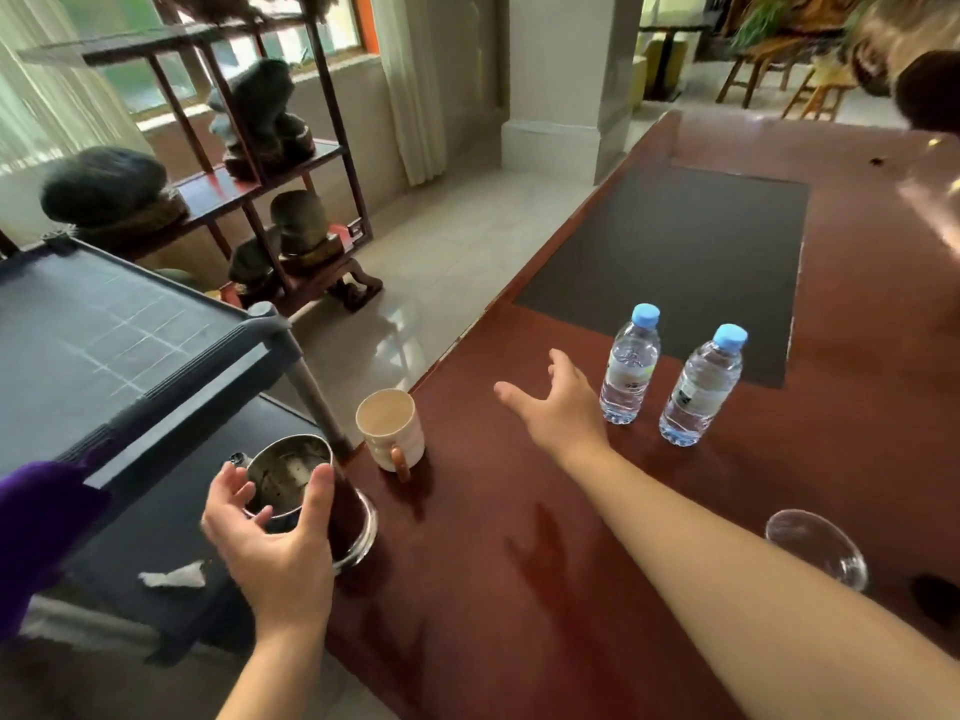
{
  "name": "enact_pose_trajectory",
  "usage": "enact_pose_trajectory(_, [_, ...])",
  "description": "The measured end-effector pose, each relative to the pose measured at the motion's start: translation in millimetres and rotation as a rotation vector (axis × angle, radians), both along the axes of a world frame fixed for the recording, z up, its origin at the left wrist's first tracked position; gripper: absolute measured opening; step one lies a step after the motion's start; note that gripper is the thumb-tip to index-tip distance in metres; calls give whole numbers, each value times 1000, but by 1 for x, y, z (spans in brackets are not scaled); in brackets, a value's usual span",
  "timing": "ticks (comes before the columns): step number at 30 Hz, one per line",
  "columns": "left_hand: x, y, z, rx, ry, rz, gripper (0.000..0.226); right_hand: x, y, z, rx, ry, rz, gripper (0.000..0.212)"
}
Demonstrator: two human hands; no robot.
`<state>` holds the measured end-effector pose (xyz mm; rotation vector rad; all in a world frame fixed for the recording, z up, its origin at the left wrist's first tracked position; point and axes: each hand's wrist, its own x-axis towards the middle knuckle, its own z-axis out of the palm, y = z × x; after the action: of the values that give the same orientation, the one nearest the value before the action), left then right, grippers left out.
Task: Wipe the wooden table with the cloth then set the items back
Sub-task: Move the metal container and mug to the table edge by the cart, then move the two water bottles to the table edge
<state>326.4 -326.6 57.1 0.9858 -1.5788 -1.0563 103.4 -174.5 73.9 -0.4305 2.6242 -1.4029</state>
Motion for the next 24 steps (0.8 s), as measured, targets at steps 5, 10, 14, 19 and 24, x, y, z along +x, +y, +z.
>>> enact_pose_trajectory(5, [-45,54,18,-13,-14,-174,92,-13,74,11,7,-3,-136,84])
enact_pose_trajectory(10, [-98,98,20,7,-98,-400,87,-27,141,15,14,-14,-306,68])
enact_pose_trajectory(14, [-140,126,12,20,-145,-542,83,-41,183,16,18,2,-425,76])
enact_pose_trajectory(19, [-189,146,-6,5,-229,-707,84,-53,220,8,15,-32,-529,87])
enact_pose_trajectory(24, [-238,148,-28,40,-353,-816,85,-65,233,-4,6,-73,-584,87])
